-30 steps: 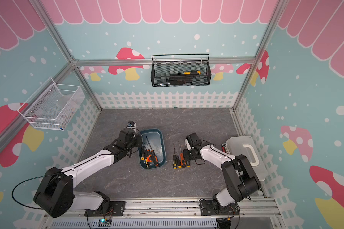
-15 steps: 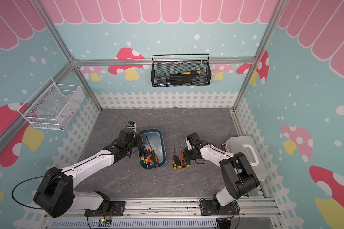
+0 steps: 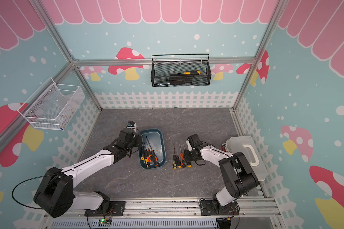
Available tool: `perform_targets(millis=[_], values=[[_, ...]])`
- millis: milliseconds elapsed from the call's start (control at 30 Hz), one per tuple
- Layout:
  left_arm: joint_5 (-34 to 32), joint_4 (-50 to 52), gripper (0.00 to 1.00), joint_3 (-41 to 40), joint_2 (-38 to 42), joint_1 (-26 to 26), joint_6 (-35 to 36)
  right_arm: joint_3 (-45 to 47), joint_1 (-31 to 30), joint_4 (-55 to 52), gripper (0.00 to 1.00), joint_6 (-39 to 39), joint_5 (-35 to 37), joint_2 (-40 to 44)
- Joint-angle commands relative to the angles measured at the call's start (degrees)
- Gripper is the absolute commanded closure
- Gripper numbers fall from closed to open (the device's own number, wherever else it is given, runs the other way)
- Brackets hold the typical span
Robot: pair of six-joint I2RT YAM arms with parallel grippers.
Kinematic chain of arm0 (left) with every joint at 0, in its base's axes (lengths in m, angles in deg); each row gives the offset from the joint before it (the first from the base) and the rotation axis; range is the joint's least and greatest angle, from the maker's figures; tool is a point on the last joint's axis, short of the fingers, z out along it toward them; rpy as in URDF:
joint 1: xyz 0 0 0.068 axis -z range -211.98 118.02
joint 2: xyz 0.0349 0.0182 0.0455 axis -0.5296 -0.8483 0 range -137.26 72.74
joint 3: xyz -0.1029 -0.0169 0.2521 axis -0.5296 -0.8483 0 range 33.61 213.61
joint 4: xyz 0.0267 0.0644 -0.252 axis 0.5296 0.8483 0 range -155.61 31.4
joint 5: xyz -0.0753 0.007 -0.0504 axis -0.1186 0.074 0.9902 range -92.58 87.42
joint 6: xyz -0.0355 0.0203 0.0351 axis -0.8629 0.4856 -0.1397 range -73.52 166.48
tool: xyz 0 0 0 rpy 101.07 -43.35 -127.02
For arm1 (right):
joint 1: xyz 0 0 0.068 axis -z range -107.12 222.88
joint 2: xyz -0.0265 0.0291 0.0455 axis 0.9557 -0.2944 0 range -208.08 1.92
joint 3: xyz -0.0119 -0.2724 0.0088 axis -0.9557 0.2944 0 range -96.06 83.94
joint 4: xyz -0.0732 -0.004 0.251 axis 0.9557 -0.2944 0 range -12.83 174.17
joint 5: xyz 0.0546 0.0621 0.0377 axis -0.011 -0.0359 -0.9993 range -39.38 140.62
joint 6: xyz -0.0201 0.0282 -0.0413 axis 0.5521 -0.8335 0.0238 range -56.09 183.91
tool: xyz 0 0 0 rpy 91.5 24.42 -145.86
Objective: Take out the screwdriver from the storage box
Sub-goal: Place the screwdriver at the center of the board.
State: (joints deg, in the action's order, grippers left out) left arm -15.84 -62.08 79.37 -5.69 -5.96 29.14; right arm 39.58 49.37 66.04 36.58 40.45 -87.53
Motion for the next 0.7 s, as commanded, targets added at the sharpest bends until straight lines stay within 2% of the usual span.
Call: perform_targets(millis=[0, 200, 667], values=[[0.82, -2.87, 1.0, 0.07, 0.03, 0.35, 0.02, 0.76, 0.56, -0.45, 0.73, -0.35, 0.06, -0.46], [0.72, -3.09, 1.0, -0.24, 0.12, 0.43, -0.06, 1.21, 0.74, 0.19, 0.68, -1.0, -0.49, 0.12], [0.34, -2.83, 1.0, -0.32, 0.39, 0.87, -0.04, 1.81, 0.92, 0.06, 0.66, -3.41, -2.11, 6.39]])
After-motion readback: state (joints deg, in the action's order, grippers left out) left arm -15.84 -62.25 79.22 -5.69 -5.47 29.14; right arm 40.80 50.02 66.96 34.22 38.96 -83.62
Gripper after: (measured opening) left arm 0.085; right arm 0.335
